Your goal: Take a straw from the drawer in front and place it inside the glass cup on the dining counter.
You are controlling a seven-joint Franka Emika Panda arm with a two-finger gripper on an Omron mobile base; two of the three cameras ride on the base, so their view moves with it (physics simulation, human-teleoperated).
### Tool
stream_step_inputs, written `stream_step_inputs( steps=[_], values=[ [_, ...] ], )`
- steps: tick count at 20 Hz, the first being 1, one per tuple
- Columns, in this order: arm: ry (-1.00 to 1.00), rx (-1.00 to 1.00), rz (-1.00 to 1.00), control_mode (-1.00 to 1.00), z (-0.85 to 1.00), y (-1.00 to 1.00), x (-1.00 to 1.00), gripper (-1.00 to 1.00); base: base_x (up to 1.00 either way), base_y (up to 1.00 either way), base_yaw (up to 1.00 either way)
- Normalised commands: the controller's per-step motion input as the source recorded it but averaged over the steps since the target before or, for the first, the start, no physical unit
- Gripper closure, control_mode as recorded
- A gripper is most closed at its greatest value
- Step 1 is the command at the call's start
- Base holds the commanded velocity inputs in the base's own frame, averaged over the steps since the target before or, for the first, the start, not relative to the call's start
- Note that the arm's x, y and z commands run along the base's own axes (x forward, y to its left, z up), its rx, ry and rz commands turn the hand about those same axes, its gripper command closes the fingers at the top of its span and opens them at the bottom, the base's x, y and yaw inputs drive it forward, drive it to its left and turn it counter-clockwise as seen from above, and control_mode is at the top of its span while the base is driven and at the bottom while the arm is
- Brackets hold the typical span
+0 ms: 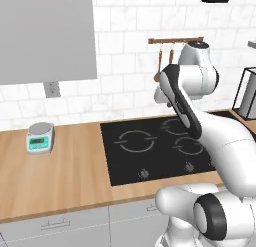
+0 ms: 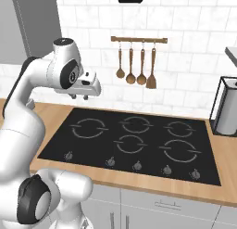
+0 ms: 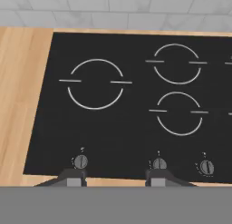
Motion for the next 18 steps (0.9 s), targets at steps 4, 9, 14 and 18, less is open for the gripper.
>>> stream_step_inputs(
  steps=[4, 9, 14, 18],
  values=[
    [0.0, 0.0, 0.0, 1.0, 0.0, 0.0, -0.01, -1.0, -0.22, 0.0, 0.0],
    [0.0, 0.0, 0.0, 1.0, 0.0, 0.0, 0.0, -1.0, -1.0, -0.15, -0.01],
    [0.0, 0.0, 0.0, 1.0, 0.0, 0.0, 0.0, -1.0, -0.21, -0.78, 0.26],
    [0.0, 0.0, 0.0, 1.0, 0.0, 0.0, 0.0, -1.0, 0.23, -0.82, 0.55]
  ],
)
